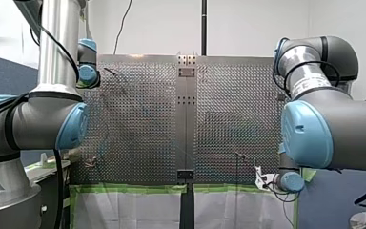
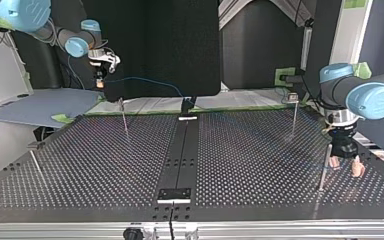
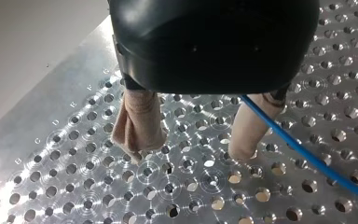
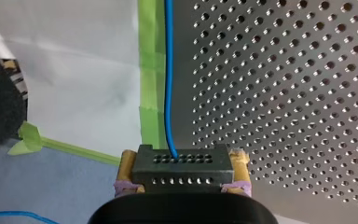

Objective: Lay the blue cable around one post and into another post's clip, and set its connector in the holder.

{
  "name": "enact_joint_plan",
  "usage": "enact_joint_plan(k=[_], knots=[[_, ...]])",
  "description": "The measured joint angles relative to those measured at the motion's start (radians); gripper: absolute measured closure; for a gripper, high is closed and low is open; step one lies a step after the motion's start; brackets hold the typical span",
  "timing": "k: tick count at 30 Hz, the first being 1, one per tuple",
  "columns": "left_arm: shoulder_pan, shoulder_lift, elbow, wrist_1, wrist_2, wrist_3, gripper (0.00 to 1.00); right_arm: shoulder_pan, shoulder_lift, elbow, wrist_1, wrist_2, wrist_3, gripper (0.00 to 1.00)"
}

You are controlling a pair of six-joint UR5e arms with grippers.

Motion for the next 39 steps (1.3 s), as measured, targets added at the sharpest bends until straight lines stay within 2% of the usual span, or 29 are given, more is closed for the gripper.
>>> enact_joint_plan(k=[3,8,12,13,17,20,26,28,32,39], knots=[[0.0,0.0,0.0,0.001,0.0,0.001,0.0,-0.028,0.0,0.001,0.023,-0.029,-0.029,1.0],[0.0,0.0,0.0,0.003,0.0,0.001,0.0,-0.065,0.0,-0.001,0.047,-0.066,-0.066,1.0],[0.0,0.0,0.0,0.004,0.0,0.001,0.0,-0.099,0.0,-0.017,0.062,-0.102,-0.102,1.0],[0.0,0.0,0.0,0.004,0.0,0.001,0.0,-0.102,0.0,-0.022,0.067,-0.11,-0.11,1.0],[0.0,0.0,0.0,0.004,0.0,0.001,0.0,-0.092,-0.001,-0.05,0.095,-0.141,-0.141,1.0],[0.0,0.0,0.0,0.003,0.0,0.001,0.0,-0.072,-0.002,-0.073,0.118,-0.165,-0.165,1.0],[0.0,0.0,0.0,0.001,-0.005,0.005,0.0,-0.019,-0.011,-0.127,0.173,-0.219,-0.219,1.0],[0.0,0.0,0.0,0.001,-0.007,0.006,0.0,-0.009,-0.014,-0.144,0.191,-0.238,-0.238,1.0],[0.001,0.0,0.0,0.002,-0.008,0.007,0.0,-0.009,-0.019,-0.156,0.23,-0.277,-0.277,1.0],[0.004,0.0,0.0,0.008,-0.009,0.007,0.0,-0.032,-0.049,-0.128,0.293,-0.34,-0.339,1.0]])
